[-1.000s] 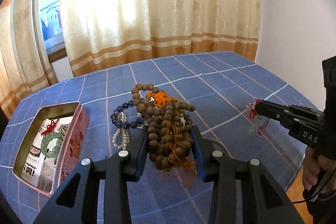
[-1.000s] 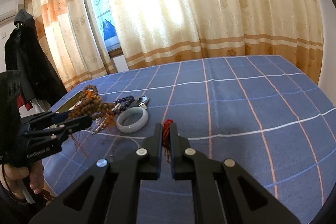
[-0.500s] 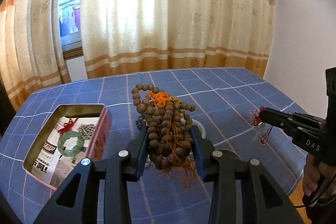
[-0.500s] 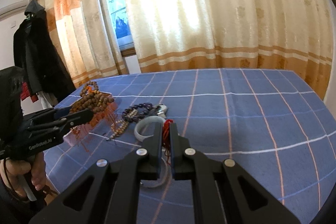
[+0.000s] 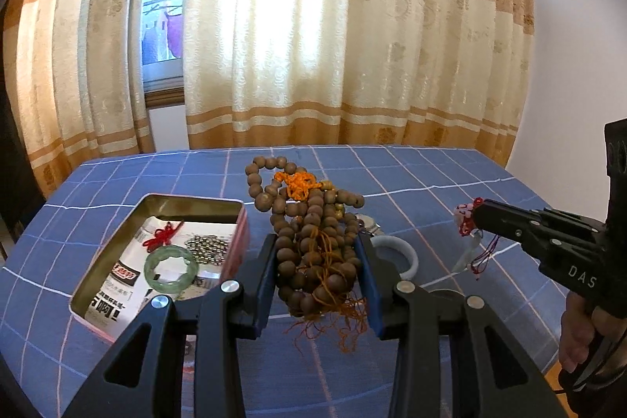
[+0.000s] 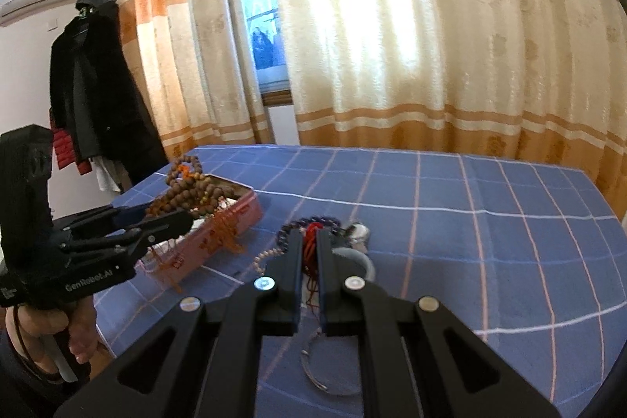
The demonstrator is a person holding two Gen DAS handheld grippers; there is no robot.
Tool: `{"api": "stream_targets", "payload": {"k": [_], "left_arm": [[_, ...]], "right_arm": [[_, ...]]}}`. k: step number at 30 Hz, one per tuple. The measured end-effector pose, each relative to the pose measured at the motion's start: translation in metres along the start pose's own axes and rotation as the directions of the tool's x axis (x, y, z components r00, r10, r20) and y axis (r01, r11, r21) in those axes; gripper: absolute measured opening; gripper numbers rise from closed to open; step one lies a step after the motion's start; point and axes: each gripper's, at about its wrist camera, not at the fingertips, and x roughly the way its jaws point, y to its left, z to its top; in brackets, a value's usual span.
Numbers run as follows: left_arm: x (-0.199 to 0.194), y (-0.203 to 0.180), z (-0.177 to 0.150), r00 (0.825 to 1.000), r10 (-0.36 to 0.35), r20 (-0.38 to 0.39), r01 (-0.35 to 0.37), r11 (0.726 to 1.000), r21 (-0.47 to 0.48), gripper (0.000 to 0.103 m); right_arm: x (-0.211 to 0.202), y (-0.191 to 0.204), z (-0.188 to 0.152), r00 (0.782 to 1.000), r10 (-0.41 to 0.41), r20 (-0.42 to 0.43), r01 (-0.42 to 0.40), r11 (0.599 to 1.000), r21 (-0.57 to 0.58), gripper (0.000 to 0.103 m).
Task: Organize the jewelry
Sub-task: 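Lift and carry the mala with the left gripper while the right carries the pendant over the tin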
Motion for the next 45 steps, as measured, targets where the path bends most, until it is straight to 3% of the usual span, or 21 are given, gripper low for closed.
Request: {"api": "stream_targets", "payload": {"k": [17,31,45], "left_arm": [[-0.018,0.049,0.004,0.997,0.071,0.037,-0.070,0.996,-0.047,0.039],[-0.033,0.106,0.012,0.979,0.197,0.050,-0.193,0.978,-0.080,0.039],[-0.009,0.148,-0.010,0.970,0.239,-0.045,-0.243,0.961,-0.133,0.039]], "right_arm": [[0.033,0.055,0.031,0.996,0.089,0.005,-0.088,0.990,-0.110,0.008],[0.061,0.098,0.052,0.984,0.176,-0.007,-0.175,0.969,-0.173,0.008],[0.105,0.134,0.040,0.962,0.258,-0.087,-0.269,0.948,-0.170,0.008]]}}
